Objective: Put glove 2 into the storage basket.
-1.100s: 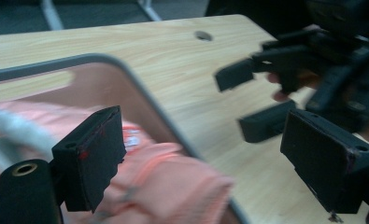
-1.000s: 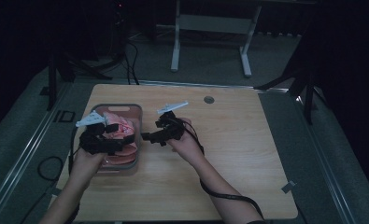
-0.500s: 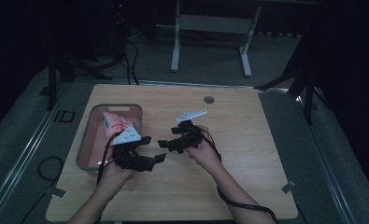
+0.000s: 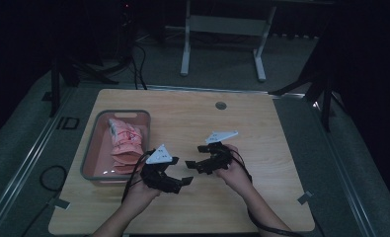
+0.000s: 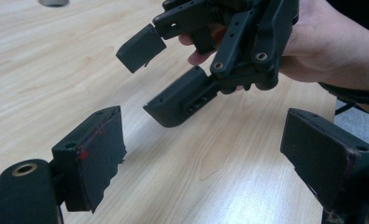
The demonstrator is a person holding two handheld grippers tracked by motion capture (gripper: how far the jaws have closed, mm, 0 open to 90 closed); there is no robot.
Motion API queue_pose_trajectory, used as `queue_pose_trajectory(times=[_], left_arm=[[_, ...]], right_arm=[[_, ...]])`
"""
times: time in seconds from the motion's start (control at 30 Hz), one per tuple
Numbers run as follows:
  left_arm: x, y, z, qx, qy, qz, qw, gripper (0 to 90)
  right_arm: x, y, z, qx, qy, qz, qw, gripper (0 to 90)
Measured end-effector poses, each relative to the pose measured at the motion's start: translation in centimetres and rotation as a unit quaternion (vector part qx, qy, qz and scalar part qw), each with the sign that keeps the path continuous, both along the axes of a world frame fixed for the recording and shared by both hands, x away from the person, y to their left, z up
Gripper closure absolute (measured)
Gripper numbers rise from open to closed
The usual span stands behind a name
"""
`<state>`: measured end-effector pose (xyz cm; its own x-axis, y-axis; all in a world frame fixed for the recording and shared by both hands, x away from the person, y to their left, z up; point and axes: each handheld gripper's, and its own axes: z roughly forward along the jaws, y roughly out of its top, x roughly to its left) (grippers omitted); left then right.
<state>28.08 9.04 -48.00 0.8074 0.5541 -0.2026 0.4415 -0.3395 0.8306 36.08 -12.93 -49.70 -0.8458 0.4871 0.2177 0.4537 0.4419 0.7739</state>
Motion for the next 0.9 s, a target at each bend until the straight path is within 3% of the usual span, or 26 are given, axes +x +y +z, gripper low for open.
queue_pose_trajectory(times=[0.1,0.3,0.43,0.6,0.73,0.9], left_arm=[[0.1,-0.6,-0.7,-0.002,0.004,-0.006,1.0000,13.9],[0.2,-1.6,-2.2,0.014,-0.015,-0.029,0.9994,13.9],[0.3,-1.8,-3.0,0.006,-0.007,-0.031,0.9995,13.9],[0.0,-2.5,-4.5,0.016,-0.008,-0.041,0.9990,13.9],[-0.2,-2.9,-5.2,0.022,-0.004,-0.049,0.9986,13.9],[-0.4,-3.1,-5.7,0.028,-0.015,-0.049,0.9983,13.9]], right_arm=[[-0.5,-0.8,-0.7,-0.008,-0.004,0.001,1.0000,14.8],[-1.0,-2.7,-1.9,-0.006,-0.001,-0.011,0.9999,14.8],[-1.2,-3.4,-2.4,-0.003,-0.003,-0.016,0.9999,14.8],[-1.4,-4.4,-3.8,-0.010,0.003,-0.022,0.9997,14.7],[-1.6,-5.0,-4.5,-0.018,0.003,-0.027,0.9995,14.6],[-1.8,-5.8,-5.2,-0.019,0.008,-0.035,0.9992,14.1]])
